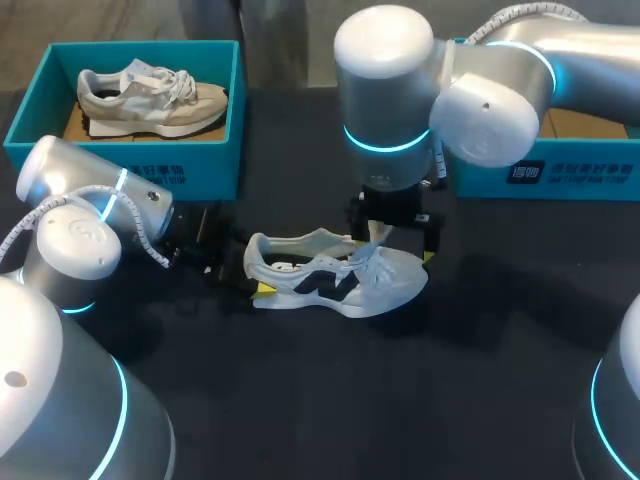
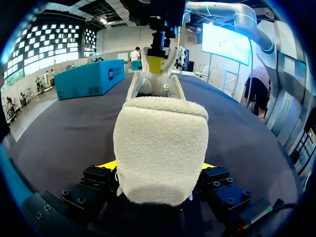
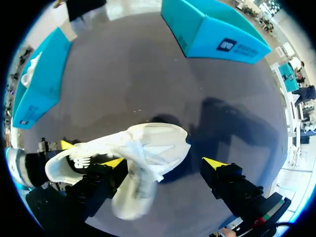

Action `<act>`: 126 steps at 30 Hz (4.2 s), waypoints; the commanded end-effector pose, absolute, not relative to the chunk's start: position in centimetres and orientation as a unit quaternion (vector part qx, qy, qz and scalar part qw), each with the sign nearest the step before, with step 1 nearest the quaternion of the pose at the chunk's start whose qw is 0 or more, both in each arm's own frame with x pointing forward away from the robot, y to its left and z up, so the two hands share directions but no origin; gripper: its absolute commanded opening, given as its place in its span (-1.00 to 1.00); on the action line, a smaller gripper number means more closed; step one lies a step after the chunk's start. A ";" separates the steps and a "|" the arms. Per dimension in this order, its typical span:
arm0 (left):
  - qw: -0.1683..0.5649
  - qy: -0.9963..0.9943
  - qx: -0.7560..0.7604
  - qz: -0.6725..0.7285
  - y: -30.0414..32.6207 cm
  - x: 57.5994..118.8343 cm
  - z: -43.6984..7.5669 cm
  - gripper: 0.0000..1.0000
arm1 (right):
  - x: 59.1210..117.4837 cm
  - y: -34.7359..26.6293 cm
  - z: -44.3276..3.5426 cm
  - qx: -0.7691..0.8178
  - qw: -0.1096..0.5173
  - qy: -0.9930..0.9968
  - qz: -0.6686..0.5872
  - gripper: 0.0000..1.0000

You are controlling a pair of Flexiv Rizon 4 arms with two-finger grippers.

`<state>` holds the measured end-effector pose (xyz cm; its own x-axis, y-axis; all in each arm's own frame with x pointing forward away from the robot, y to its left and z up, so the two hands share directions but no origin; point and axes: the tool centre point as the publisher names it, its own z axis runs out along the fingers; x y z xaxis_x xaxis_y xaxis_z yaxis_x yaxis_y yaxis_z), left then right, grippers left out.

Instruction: Take the shoe out of the shoebox, open the shoe tongue, remove and reinsert the insole, then place the shoe into the shoebox

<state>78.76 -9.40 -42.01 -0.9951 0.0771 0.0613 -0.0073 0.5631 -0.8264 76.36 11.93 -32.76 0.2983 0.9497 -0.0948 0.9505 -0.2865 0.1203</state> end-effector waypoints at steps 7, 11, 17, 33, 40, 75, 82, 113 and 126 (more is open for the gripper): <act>0.046 -0.884 -0.020 0.465 -9.5 78.7 -42.6 -1.00 | 75.4 13.0 -30.2 0.840 0.134 0.523 0.055 1.00; 0.046 -0.884 -0.020 0.465 -9.5 78.7 -42.6 -1.00 | 75.5 14.0 -29.3 0.778 0.120 0.614 0.063 1.00; 0.046 -0.884 -0.020 0.465 -9.5 78.7 -42.6 -1.00 | 75.7 15.8 -28.0 0.694 0.128 0.706 0.052 1.00; 0.046 -0.884 -0.020 0.465 -9.5 78.7 -42.6 -1.00 | 75.8 16.1 -27.4 0.679 0.143 0.719 0.045 1.00; 0.046 -0.884 -0.020 0.465 -9.5 78.7 -42.6 -1.00 | 75.8 16.1 -27.4 0.679 0.143 0.719 0.045 1.00; 0.046 -0.884 -0.020 0.465 -9.5 78.7 -42.6 -1.00 | 77.0 21.9 -25.3 0.180 0.158 0.970 0.029 1.00; 0.046 -0.884 -0.020 0.465 -9.5 78.7 -42.6 -1.00 | 77.0 21.9 -25.3 0.178 0.159 0.971 0.029 1.00; 0.046 -0.884 -0.020 0.465 -9.5 78.7 -42.6 -1.00 | 77.8 24.1 -29.0 0.122 0.123 0.984 0.046 -1.00; 0.046 -0.884 -0.020 0.465 -9.5 78.7 -42.6 -1.00 | 77.8 24.1 -29.0 0.122 0.123 0.984 0.046 -1.00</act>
<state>78.75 -9.40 -42.01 -0.9951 0.0771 0.0612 -0.0072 0.5630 -0.8264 77.85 24.08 -28.87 -0.9407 0.2494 -0.2298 0.2270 0.9665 0.1195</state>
